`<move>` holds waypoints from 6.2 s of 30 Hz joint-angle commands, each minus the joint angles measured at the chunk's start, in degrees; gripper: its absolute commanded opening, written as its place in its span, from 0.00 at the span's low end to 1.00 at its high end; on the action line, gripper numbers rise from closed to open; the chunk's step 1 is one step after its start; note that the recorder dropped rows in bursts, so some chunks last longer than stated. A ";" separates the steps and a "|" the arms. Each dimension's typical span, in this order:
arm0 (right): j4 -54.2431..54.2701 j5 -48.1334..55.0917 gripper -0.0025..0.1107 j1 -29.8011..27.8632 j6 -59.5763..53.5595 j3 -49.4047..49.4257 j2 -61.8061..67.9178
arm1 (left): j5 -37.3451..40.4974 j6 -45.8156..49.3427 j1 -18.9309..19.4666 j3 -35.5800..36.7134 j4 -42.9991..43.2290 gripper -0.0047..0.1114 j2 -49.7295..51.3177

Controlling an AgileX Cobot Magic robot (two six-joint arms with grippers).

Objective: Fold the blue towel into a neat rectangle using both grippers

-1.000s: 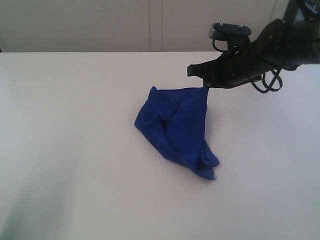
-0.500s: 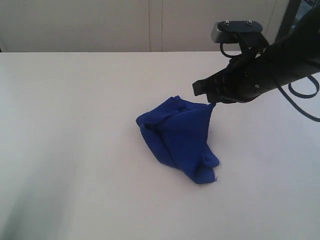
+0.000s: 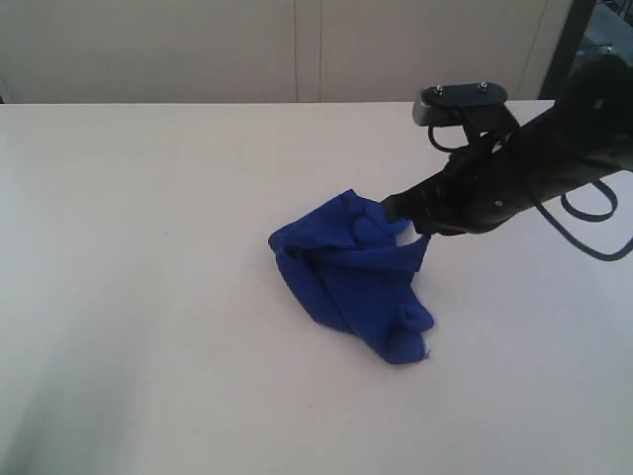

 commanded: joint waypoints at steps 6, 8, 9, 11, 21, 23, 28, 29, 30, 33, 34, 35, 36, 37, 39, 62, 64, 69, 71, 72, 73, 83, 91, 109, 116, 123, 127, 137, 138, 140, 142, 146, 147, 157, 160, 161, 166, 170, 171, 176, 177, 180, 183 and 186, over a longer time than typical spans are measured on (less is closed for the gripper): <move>-10.96 -1.98 0.02 -0.07 8.27 0.98 5.02 | -1.47 -0.72 0.20 0.27 -0.72 0.04 -0.27; -11.92 -2.68 0.02 -0.07 8.97 0.98 5.79 | -3.90 -4.49 0.20 0.27 -2.32 0.04 -0.27; -11.92 -2.91 0.02 -0.07 8.97 0.98 5.91 | -4.92 -5.04 0.20 0.27 -2.32 0.04 -0.27; -11.92 -3.70 0.02 -0.07 9.05 0.98 6.30 | -7.91 -5.00 0.20 0.27 -2.32 0.04 -0.27; -11.69 -4.27 0.02 -0.07 9.69 0.98 8.78 | -30.67 -14.73 0.20 0.27 -2.44 0.04 -0.27; -11.70 -4.45 0.02 -0.07 12.49 0.98 8.78 | -19.71 -21.45 0.20 -2.71 -2.21 0.04 0.06; -2.97 -2.72 0.02 -2.96 8.66 0.88 8.78 | 3.23 -9.45 0.20 -19.41 -2.32 0.04 13.56; 1.63 -1.74 0.02 -4.56 4.64 0.88 8.78 | 8.78 -3.11 0.20 -23.96 -5.59 0.04 18.76; 4.37 -0.88 0.02 -5.58 2.15 0.88 8.78 | 11.11 1.96 0.20 -26.05 -8.99 0.04 21.88; 12.56 1.47 0.02 -7.45 -5.54 0.88 8.78 | 18.13 24.06 0.20 -32.35 -25.42 0.04 33.79; 13.69 2.14 0.02 -7.69 -6.70 0.88 8.78 | 20.28 30.96 0.20 -34.06 -30.53 0.04 37.94; 14.19 2.77 0.02 -7.83 -6.96 0.88 8.78 | 23.26 36.73 0.20 -36.50 -36.79 0.04 44.04; 14.19 3.20 0.02 -7.83 -7.53 0.88 8.90 | 24.69 39.47 0.09 -37.83 -39.34 0.04 47.31; 14.19 3.45 0.02 -7.83 -7.98 0.88 8.90 | 25.50 41.41 -0.01 -38.79 -40.96 0.04 49.84; 14.19 3.75 0.02 -7.94 -7.98 0.88 8.90 | 25.90 45.02 -1.84 -40.98 -42.77 0.04 55.54; 14.30 3.28 0.02 -7.94 -7.87 0.88 12.01 | 17.38 20.45 -38.95 -74.94 2.51 0.04 97.62; 14.30 3.28 0.02 -7.94 -7.87 0.88 12.97 | 16.06 21.34 -40.38 -75.98 2.51 0.04 99.90; 14.30 2.65 0.02 -7.94 -7.66 0.88 13.97 | 11.96 23.31 -43.62 -77.51 2.51 0.06 103.81; 14.30 2.42 0.02 -7.94 -7.66 0.88 13.97 | 9.36 24.93 -44.96 -77.51 2.51 0.13 104.92; 14.30 2.42 0.02 -7.94 -7.66 0.88 13.97 | 7.92 25.81 -45.54 -77.51 2.51 0.17 105.46; 14.30 2.42 0.02 -7.94 -7.66 0.88 13.97 | 6.42 26.65 -46.06 -77.51 2.51 0.22 106.02; 14.30 2.03 0.02 -7.94 -7.66 0.88 13.97 | 1.46 30.03 -47.24 -77.51 2.59 0.40 110.47; 14.30 1.77 0.02 -7.94 -7.66 0.88 13.97 | -0.24 34.35 -47.24 -77.51 2.59 0.40 112.70; 14.12 -0.69 0.02 -7.94 -8.03 0.88 13.03 | -0.93 18.14 -42.04 -77.51 2.48 0.04 105.62; 13.57 -0.59 0.02 -7.94 -12.42 0.99 4.60 | 15.06 13.77 -35.19 -77.51 2.48 0.04 93.47; 7.67 -1.24 0.02 -7.94 -13.08 4.37 -7.99 | 25.79 13.76 -31.62 -77.51 2.48 0.04 81.43; 6.59 -1.49 0.02 -7.94 -13.08 6.29 -16.98 | 29.47 13.76 -31.18 -77.51 2.48 0.04 74.36; -11.32 7.55 0.02 -7.94 -2.05 6.30 -39.56 | 36.29 11.08 -31.18 -77.51 2.36 0.04 56.88; -12.98 8.71 0.02 -7.94 -0.60 6.30 -41.39 | 37.08 10.76 -31.18 -77.51 2.36 0.04 55.04; -14.29 11.47 0.02 -7.94 0.17 6.30 -45.87 | 38.84 9.01 -31.18 -77.51 2.36 0.04 51.92; -14.29 13.30 0.02 -7.94 0.17 6.30 -50.74 | 41.18 7.62 -31.18 -77.51 2.36 0.04 48.28; -14.29 15.61 0.02 -7.94 0.17 6.30 -59.79 | 47.56 4.76 -31.18 -77.51 2.36 0.04 41.88; -14.29 16.29 0.02 -7.94 0.17 6.30 -61.42 | 48.91 4.67 -31.18 -77.51 2.36 0.04 40.45; -19.63 12.60 0.02 -7.94 7.14 10.63 -59.42 | 47.60 -2.76 -31.18 -64.70 15.54 0.04 38.20; -23.96 7.74 0.02 -7.94 10.55 14.72 -52.82 | 36.97 -7.17 -31.18 -56.18 18.12 0.04 40.53; -26.88 5.55 0.02 -7.94 12.19 16.13 -50.05 | 33.47 -8.32 -31.18 -53.86 19.39 0.04 41.30; -43.58 -3.79 0.02 -8.04 23.45 19.10 -34.70 | 18.57 -23.69 -31.18 -42.53 38.60 0.04 50.67; -56.02 -12.10 0.02 -8.04 36.06 18.47 -24.36 | 13.36 -42.08 -31.18 -39.03 61.96 0.04 59.51; -58.57 -13.17 0.02 -8.04 38.78 17.96 -21.53 | 12.95 -46.57 -31.18 -38.88 67.77 0.04 62.05; -62.06 -15.20 0.02 -9.82 42.91 12.80 -8.27 | 13.29 -71.57 -28.46 -38.79 93.68 0.04 73.97; -62.06 -15.84 0.02 -10.48 43.20 11.53 -6.57 | 13.29 -75.90 -27.64 -38.79 97.56 0.04 75.73; -62.06 -18.10 0.02 -11.92 43.50 8.51 -1.45 | 13.29 -87.24 -25.15 -39.25 104.94 0.04 81.48; -62.15 -18.84 0.02 -12.92 43.50 5.34 3.32 | 12.92 -87.49 -22.90 -42.27 104.94 0.04 87.43; -62.15 -18.95 0.02 -13.87 43.50 2.41 7.09 | 9.38 -87.49 -21.26 -46.45 104.94 0.04 92.21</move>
